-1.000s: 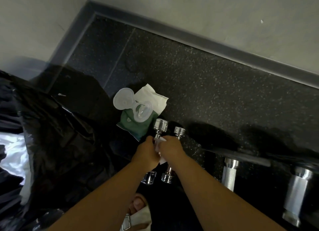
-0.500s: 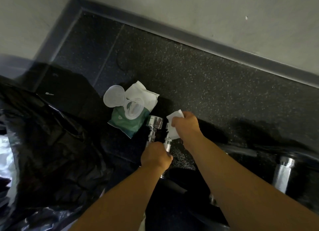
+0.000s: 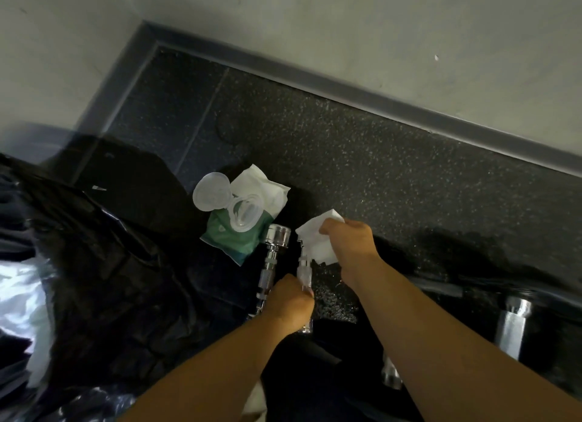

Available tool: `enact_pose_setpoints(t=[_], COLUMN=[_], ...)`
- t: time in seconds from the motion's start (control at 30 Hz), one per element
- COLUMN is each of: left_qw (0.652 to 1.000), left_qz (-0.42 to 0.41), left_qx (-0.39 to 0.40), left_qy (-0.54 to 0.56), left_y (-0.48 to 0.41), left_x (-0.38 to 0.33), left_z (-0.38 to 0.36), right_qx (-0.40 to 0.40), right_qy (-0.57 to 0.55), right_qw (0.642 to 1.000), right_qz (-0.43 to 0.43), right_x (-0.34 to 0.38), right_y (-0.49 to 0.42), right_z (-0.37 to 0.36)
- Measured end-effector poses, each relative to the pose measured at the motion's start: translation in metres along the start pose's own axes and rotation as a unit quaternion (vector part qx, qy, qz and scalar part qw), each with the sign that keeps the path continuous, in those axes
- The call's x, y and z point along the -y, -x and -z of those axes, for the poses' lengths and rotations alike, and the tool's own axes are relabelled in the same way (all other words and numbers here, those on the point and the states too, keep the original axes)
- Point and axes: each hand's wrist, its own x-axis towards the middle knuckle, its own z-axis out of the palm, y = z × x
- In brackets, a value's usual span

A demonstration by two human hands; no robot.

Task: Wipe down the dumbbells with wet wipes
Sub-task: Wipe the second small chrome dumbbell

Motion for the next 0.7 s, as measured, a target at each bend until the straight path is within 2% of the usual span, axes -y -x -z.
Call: enact_pose_setpoints(t=[0.13,0.33,0.53,0.7], left_qw=[0.995,0.979,0.971,0.954], left_qz=[-0.007,-0.065,-0.161,-0.232], left_qx=[0.02,0.02,-0.032,-0.089], left_qy=[0.096,0.194,0.173,0.17], left_y=[0.017,0.074,0.154,0.228], left_x=[-0.009,-0.035,-0.063,-0.08], left_z=[0.028,0.076,0.118,0.134], right_qx=[-0.003,0.017,0.058,0.095], right_qy=[-0.02,-0.077,-0.183,-0.28], right_qw=[1.0,0.997,0.981,0.955], right_qz=[0.009,-0.003,0.011,0.028], right_x=[0.015,0.039,0.058,0.073], right_y=[0.02,0.069,0.129,0.19], right_z=[0.015,0.044,0.072,0.088])
